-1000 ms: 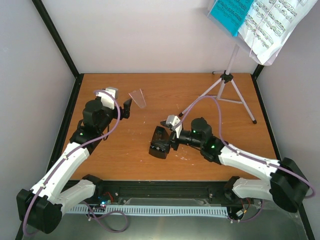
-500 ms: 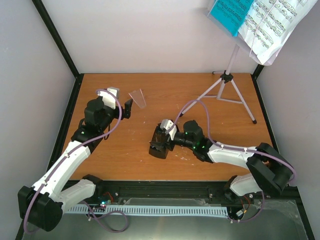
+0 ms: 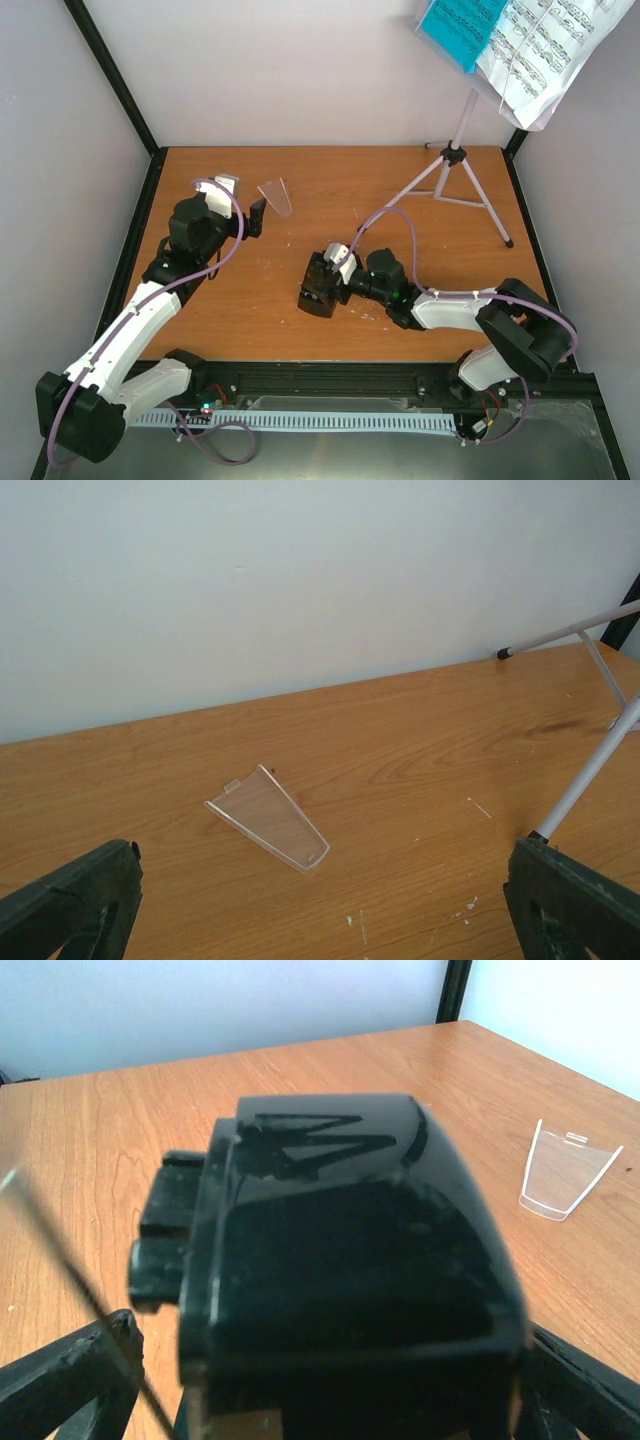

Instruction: Pack up the instrument practice props

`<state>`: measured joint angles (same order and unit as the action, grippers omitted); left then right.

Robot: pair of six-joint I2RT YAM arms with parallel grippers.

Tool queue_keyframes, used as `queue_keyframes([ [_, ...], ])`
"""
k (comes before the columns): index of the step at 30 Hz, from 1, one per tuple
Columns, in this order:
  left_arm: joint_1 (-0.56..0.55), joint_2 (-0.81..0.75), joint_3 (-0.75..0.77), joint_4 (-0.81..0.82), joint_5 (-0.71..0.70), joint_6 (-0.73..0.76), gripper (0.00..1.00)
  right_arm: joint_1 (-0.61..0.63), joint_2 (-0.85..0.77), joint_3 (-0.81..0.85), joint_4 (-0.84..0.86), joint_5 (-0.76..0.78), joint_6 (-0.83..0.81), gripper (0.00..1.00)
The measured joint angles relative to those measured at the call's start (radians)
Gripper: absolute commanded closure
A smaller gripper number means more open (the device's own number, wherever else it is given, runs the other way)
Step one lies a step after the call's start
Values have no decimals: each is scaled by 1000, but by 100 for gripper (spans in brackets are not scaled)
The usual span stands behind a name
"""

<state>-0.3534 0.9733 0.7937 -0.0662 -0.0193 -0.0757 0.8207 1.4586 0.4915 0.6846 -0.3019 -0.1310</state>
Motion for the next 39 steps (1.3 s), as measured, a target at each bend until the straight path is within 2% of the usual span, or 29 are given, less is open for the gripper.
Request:
queue_keyframes([
  [6, 0, 0, 0, 0, 4, 0, 1, 0, 8, -2, 31, 7, 12, 8],
  [21, 0, 0, 0, 0, 5, 0, 1, 0, 13, -51, 102, 4, 55, 28],
  [39, 0, 19, 0, 6, 103, 0, 1, -1, 19, -76, 158, 3, 91, 36],
])
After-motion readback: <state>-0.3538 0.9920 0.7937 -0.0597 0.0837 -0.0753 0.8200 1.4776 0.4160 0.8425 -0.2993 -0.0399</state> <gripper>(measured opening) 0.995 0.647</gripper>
